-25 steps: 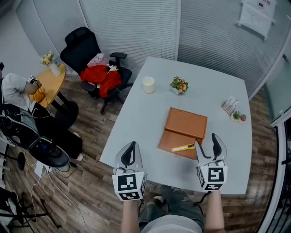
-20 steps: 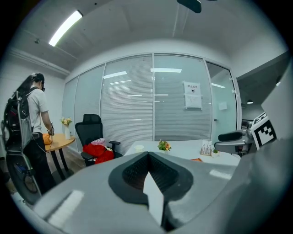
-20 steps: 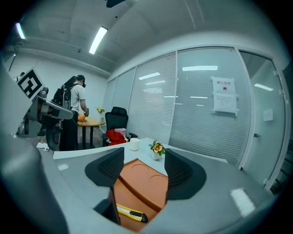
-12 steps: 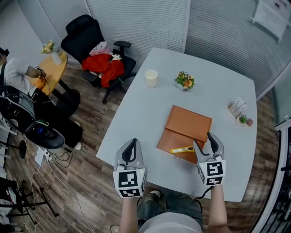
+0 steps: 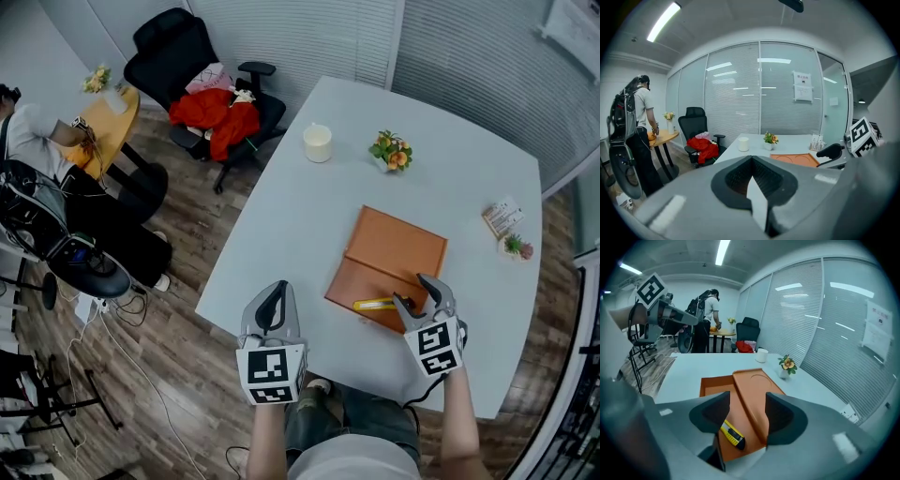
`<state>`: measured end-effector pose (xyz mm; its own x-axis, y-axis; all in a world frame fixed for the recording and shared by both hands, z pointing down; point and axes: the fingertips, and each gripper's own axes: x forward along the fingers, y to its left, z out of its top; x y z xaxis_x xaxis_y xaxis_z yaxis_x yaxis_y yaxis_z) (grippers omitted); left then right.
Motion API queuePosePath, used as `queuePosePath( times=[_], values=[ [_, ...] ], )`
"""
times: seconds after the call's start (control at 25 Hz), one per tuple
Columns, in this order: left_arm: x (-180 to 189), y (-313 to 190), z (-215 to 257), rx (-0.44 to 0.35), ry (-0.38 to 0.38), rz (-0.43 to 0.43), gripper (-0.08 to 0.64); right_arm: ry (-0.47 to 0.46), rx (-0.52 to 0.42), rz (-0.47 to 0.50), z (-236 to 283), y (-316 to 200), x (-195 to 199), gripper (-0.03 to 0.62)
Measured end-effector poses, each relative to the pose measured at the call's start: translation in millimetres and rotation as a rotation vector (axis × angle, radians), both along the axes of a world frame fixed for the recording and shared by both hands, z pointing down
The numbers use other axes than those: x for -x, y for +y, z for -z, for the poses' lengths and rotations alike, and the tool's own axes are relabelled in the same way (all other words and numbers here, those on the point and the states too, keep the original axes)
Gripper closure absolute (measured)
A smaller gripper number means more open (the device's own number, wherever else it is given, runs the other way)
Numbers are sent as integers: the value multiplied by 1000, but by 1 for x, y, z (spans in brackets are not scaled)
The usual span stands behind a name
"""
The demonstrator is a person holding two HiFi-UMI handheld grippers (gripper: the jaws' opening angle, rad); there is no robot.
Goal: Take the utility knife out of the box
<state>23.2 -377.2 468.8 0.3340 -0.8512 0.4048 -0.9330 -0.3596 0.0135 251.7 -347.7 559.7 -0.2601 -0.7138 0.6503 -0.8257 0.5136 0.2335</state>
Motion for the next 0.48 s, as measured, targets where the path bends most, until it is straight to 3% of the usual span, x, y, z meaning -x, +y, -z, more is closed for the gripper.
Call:
queuePosePath(
  times=[0.28, 0.48],
  values=[
    [2, -2, -16, 35, -16, 14, 560, 110, 162, 227, -44, 16, 19, 336],
    [2, -1, -28, 62, -25, 24, 560, 157, 293, 326, -77, 28, 20, 334]
  ],
)
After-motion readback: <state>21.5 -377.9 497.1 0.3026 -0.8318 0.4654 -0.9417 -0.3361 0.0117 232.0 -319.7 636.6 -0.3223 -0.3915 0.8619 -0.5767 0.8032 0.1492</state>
